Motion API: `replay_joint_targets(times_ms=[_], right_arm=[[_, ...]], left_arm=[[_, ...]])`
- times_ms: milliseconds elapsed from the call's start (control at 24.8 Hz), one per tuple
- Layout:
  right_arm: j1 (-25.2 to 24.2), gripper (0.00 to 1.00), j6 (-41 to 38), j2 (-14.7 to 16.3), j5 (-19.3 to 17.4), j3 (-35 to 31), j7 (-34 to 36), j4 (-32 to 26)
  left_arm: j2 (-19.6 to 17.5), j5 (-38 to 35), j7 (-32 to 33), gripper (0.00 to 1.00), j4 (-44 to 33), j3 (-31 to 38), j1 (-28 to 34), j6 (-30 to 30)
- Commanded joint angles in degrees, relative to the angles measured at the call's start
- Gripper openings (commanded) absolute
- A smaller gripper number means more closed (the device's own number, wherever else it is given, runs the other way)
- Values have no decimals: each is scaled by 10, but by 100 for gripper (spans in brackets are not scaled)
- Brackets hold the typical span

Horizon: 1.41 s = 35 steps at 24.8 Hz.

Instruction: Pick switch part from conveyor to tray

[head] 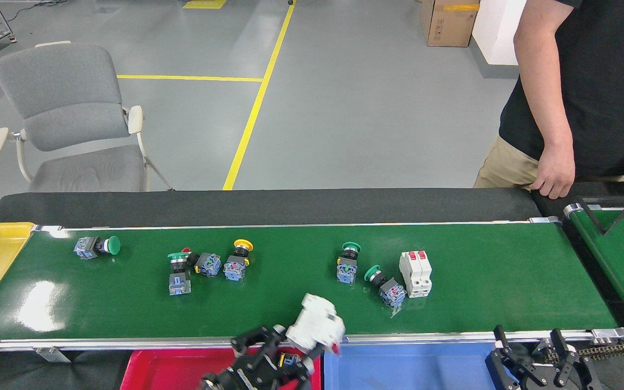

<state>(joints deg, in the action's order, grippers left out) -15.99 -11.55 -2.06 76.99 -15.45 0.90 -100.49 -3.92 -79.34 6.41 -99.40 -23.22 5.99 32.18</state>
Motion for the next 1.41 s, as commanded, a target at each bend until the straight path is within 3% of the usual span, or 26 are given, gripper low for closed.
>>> replay_joint_targets(times_ms=[0, 282, 483, 644, 725, 806, 967, 1007, 1047, 1128, 1208, 1370], right_arm=[[0, 99, -3, 7, -2, -2, 4, -7], [11, 99, -65, 8, 1, 32, 0, -5], [63, 99, -59, 11, 14, 113, -63, 21], [139, 99, -16, 0, 40, 198, -83, 86], [179, 99, 32, 1, 44, 241, -83, 116], [218, 99, 64, -1, 44, 278, -83, 164], [293, 96, 118, -21, 44, 329, -80, 264], [303, 90, 121, -22, 44, 332, -80, 275], [309, 72, 121, -22, 44, 335, -80, 281], [315, 21, 117, -17, 43, 337, -80, 282], [315, 8, 117, -15, 43, 338, -80, 282], [312, 2, 115, -13, 42, 339, -78, 279]], left_arm=[[8, 1, 16, 100, -10, 0, -5, -8], [45, 22, 16, 100, -11, 13, 0, -30], [37, 19, 13, 100, 3, 163, -14, -141], [-17, 20, -4, 100, 73, 365, -31, -139], [-43, 20, -9, 100, 129, 426, -34, -96], [-49, 21, -12, 100, 153, 452, -34, -66], [-51, 19, -24, 100, 158, 449, -41, -62], [-52, 19, -24, 100, 159, 448, -48, -62], [-57, 17, -24, 100, 162, 448, -59, -62], [-64, -1, -25, 100, 183, 438, -81, -65], [-65, -21, -25, 100, 213, 432, -106, -65], [-72, -27, -28, 100, 257, 431, -131, -59]])
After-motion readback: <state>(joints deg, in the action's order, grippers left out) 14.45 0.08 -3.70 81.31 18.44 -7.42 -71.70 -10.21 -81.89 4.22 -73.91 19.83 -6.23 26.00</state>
